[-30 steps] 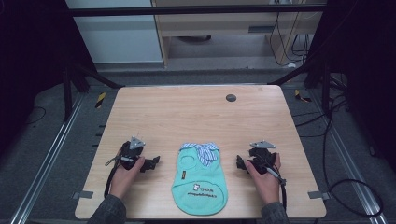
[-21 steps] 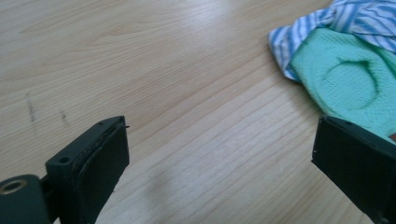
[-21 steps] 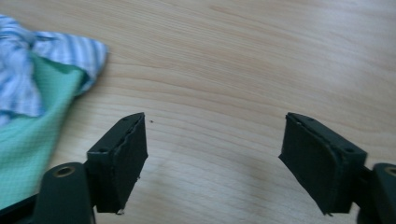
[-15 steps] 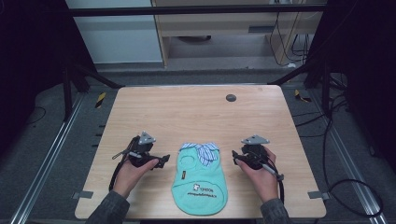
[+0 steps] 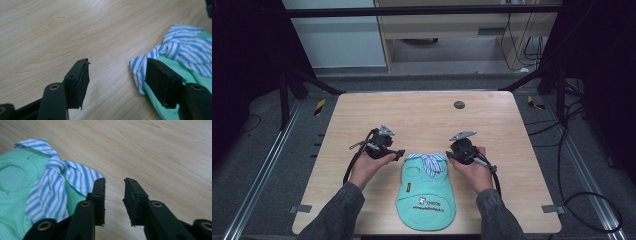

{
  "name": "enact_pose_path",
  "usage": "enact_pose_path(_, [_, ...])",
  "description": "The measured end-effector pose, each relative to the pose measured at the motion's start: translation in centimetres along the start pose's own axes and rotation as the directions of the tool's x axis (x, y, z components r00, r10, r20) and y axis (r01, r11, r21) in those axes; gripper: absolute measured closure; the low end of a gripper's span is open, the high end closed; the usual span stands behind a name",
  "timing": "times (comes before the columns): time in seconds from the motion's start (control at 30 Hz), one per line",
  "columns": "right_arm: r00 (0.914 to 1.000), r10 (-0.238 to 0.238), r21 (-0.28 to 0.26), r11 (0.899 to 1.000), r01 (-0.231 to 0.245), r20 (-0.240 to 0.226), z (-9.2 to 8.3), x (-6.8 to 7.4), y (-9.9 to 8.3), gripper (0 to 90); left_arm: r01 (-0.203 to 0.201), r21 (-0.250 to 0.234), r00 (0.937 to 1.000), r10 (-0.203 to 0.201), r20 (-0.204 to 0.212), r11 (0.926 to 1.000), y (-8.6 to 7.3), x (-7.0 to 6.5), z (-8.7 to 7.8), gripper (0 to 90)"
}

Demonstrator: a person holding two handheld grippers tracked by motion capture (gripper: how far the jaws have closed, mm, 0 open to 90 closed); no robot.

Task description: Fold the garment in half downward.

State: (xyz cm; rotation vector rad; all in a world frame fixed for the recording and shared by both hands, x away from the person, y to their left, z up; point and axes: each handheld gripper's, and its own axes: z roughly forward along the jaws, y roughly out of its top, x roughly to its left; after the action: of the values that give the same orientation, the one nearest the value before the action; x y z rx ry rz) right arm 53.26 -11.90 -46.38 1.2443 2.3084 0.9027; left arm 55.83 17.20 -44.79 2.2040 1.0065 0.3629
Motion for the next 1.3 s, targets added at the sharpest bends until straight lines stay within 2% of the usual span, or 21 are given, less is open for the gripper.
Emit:
enact_pose_path(0.07, [0.9999,0.005,0.001,1.0,-0.005,-0.012,0.2,0.2,0.2,74.3,0.005,0.0,0.9999,-0.005,0.009,1.0,0.2,0.1,0.2,38.5])
enact_pose_path(0.1, [0.9996,-0.009,-0.001,1.0,0.009,-0.027,0.5,0.6,0.6,77.5,0.005,0.025,1.0,-0.005,0.006,0.9997,0.5,0.0,0.9,43.6])
enact_pose_path(0.13, [0.9994,-0.011,-0.004,1.0,0.011,-0.033,0.6,0.8,0.9,78.5,0.008,0.03,0.9997,-0.009,0.024,0.9995,0.7,0.0,1.1,45.8])
enact_pose_path(0.23, [0.9993,-0.014,0.001,1.0,0.014,-0.036,1.1,0.8,1.5,78.4,0.006,0.044,0.9981,-0.009,0.061,0.999,0.9,-0.2,1.9,51.1])
enact_pose_path(0.27, [0.9993,-0.008,0.004,1.0,0.008,-0.036,1.3,0.7,1.6,75.8,-0.004,0.056,0.998,0.0,0.063,0.9985,1.0,-0.3,2.2,52.1])
enact_pose_path(0.33, [0.9992,-0.006,0.011,1.0,0.006,-0.04,1.5,0.7,1.6,73.8,-0.016,0.07,0.9985,0.013,0.053,0.9974,1.1,-0.4,2.4,52.0])
enact_pose_path(0.43, [0.9989,-0.005,0.033,0.999,0.007,-0.046,2.2,0.6,1.9,69.6,-0.009,0.073,0.9981,0.005,0.062,0.9973,1.3,-0.3,2.7,51.0])
enact_pose_path(0.5, [0.9987,0.003,0.068,0.998,0.0,-0.052,2.8,0.2,2.3,63.3,-0.011,0.074,0.9988,0.008,0.048,0.9972,1.6,-0.4,2.8,49.1])
enact_pose_path(0.53, [0.9987,0.003,0.068,0.998,0.0,-0.052,2.8,0.2,2.3,63.3,-0.015,0.074,0.9989,0.011,0.046,0.9971,1.6,-0.5,2.8,49.1])
enact_pose_path(0.57, [0.9985,0.005,0.084,0.996,0.0,-0.054,3.1,0.1,2.4,60.9,-0.033,0.093,0.9983,0.028,0.052,0.9951,1.6,-0.8,3.1,48.3])
enact_pose_path(0.6, [0.9983,0.004,0.089,0.996,0.002,-0.057,3.1,0.1,2.5,60.1,-0.034,0.1,0.9982,0.028,0.053,0.9944,1.5,-1.0,3.2,47.7])
enact_pose_path(0.73, [0.9976,0.021,0.107,0.994,-0.014,-0.066,3.4,0.0,2.4,57.6,-0.034,0.119,0.998,0.027,0.057,0.9924,1.3,-1.2,3.7,47.5])
enact_pose_path(1.0, [0.9964,0.008,0.121,0.993,0.002,-0.084,3.8,0.5,2.1,55.5,-0.047,0.15,0.9976,0.039,0.058,0.9875,0.8,-1.5,4.4,48.8])
enact_pose_path(1.3, [0.9954,0.008,0.13,0.991,0.005,-0.095,4.2,0.8,1.7,53.4,-0.057,0.165,0.9967,0.047,0.067,0.9847,0.6,-1.7,4.7,50.1])
